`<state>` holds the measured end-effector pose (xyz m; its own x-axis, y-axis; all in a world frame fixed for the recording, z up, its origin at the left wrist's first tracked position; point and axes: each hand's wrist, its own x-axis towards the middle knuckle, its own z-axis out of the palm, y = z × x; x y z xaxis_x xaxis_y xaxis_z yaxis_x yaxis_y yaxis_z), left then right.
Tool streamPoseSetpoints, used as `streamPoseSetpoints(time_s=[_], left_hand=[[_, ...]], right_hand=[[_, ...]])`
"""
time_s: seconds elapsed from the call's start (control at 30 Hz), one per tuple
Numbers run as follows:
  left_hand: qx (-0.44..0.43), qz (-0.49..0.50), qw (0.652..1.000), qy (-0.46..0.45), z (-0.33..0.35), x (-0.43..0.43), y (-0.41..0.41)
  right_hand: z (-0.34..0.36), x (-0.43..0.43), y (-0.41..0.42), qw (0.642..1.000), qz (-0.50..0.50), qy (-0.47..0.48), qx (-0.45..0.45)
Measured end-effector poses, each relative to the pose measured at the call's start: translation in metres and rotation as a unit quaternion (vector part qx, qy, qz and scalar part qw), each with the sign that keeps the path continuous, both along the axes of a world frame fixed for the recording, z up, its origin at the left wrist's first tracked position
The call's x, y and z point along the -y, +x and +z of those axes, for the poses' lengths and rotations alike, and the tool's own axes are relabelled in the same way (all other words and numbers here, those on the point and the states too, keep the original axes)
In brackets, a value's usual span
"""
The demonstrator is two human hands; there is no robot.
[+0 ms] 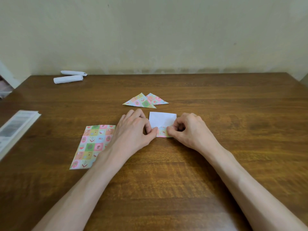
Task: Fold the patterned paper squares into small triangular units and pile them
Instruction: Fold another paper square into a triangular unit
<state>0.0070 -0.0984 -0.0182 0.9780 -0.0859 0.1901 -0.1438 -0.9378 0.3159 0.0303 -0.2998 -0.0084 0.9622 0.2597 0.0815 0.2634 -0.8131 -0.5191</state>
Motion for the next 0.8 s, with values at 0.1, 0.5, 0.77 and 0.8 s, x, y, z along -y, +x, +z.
streamPoseSetpoints(time_s=[0.1,0.5,0.77,0.8], left_hand=[[-0.001,0.006,1.000,0.000,0.0001,-0.0016,0.0003],[-0.038,0.004,0.994,-0.101,-0.0012,-0.0050,0.0008],[-0.079,0.006,0.989,-0.124,0.0042,-0.0098,0.0000],[-0.082,0.007,0.989,-0.125,0.0049,-0.0095,0.0001]], right_hand=[[-0.0008,-0.0011,-0.0004,1.000,0.000,0.000,0.008],[-0.0052,-0.0001,0.0013,1.000,0.001,0.002,0.025],[-0.0071,0.0004,0.0028,1.000,0.001,-0.004,0.028],[-0.0075,0.0007,0.0033,1.000,0.001,-0.003,0.028]])
